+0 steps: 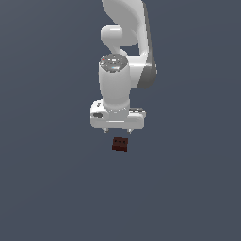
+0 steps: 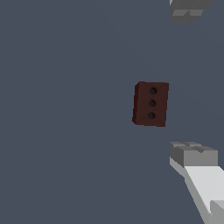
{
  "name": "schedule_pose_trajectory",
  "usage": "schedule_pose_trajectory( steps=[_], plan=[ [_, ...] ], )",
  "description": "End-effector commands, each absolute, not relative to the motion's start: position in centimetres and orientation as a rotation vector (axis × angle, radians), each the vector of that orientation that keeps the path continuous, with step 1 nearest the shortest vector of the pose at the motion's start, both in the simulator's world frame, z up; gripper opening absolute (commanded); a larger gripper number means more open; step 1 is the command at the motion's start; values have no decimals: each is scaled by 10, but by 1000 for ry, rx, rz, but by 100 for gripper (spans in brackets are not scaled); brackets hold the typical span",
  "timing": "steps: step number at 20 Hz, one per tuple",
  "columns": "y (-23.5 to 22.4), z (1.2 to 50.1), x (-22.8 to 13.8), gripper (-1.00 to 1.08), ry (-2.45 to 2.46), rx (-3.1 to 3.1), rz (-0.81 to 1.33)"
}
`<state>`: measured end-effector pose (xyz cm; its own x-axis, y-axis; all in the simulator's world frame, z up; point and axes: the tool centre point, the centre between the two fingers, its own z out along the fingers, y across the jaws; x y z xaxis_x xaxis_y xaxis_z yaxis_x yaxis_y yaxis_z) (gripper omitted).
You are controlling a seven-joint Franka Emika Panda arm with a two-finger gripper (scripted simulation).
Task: Pick up the object and move it to a goal position.
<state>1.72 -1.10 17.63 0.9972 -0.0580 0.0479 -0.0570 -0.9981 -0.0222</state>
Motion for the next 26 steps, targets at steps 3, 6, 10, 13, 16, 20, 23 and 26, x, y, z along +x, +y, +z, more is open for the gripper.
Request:
schedule_pose_trajectory(
  steps=[3,6,10,13,16,20,23,26],
  plan=[
    [-11,177,18,100,84,-3120,-79],
    [-12,181,21,100,58,-3130,-97],
    [-15,188,26,100,12,-3145,-126],
    [-15,189,27,100,5,-3147,-130],
    [-15,188,27,100,8,-3146,-127],
    [-15,186,26,100,-21,-3148,-126],
    [-15,184,26,100,-65,-3149,-122],
    [-15,181,26,100,-128,-3150,-117]
  ],
)
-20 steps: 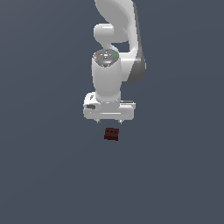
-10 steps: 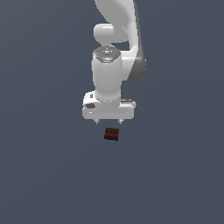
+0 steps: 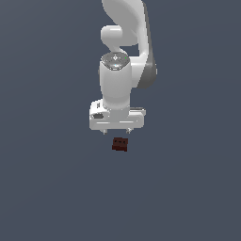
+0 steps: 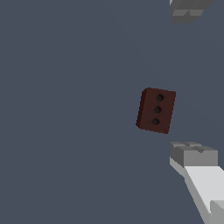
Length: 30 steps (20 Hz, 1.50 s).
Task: Pick up the object and move it to a goal position.
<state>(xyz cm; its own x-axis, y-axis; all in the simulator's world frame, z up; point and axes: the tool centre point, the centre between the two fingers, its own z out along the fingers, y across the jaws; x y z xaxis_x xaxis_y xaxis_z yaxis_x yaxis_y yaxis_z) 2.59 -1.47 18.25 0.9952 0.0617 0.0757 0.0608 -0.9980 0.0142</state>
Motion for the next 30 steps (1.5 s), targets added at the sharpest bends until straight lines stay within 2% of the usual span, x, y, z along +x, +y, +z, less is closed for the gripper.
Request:
schedule_pose_trajectory(
  steps=[1,30],
  plan=[
    [-15,179,25,100,151,3122,114],
    [-10,118,13,100,1308,2828,26]
  ],
)
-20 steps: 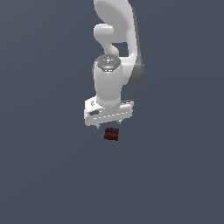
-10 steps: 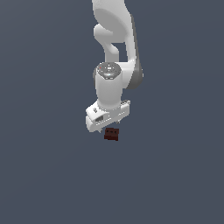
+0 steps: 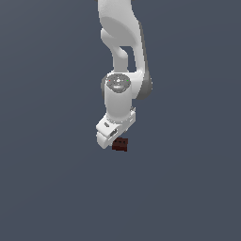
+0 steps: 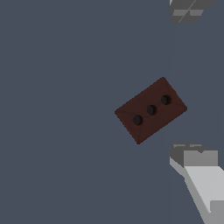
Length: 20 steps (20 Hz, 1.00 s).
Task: Pick up the object and move it to a goal position.
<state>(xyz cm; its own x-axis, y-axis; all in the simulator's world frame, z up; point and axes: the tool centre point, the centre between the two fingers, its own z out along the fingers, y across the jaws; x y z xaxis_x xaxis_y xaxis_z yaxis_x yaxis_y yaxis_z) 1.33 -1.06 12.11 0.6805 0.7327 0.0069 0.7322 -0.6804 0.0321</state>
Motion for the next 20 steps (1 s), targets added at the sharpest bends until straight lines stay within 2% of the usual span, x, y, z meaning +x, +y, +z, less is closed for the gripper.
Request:
schedule_pose_trajectory(
  steps=[1,20],
  plan=[
    [-10,116,12,100,1349,2810,24],
    [-3,82,2,100,1981,2433,0]
  ],
)
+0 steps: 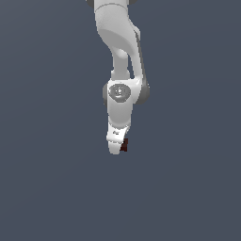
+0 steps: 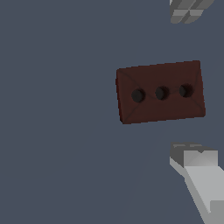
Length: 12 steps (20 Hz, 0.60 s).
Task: Pick up the object and move it to a goal position.
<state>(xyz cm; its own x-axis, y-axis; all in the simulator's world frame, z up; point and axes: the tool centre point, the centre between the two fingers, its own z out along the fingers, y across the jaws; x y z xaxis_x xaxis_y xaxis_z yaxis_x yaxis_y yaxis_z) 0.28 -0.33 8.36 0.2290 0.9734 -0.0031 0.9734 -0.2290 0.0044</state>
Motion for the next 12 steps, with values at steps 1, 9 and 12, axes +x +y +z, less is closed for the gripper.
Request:
schedule_pose_trajectory(
  steps=[1,9,12],
  plan=[
    [-3,81,2,100,1998,2420,0],
    [-1,77,1,100,2069,2364,0],
    [-2,77,1,100,2065,2368,0]
  ],
)
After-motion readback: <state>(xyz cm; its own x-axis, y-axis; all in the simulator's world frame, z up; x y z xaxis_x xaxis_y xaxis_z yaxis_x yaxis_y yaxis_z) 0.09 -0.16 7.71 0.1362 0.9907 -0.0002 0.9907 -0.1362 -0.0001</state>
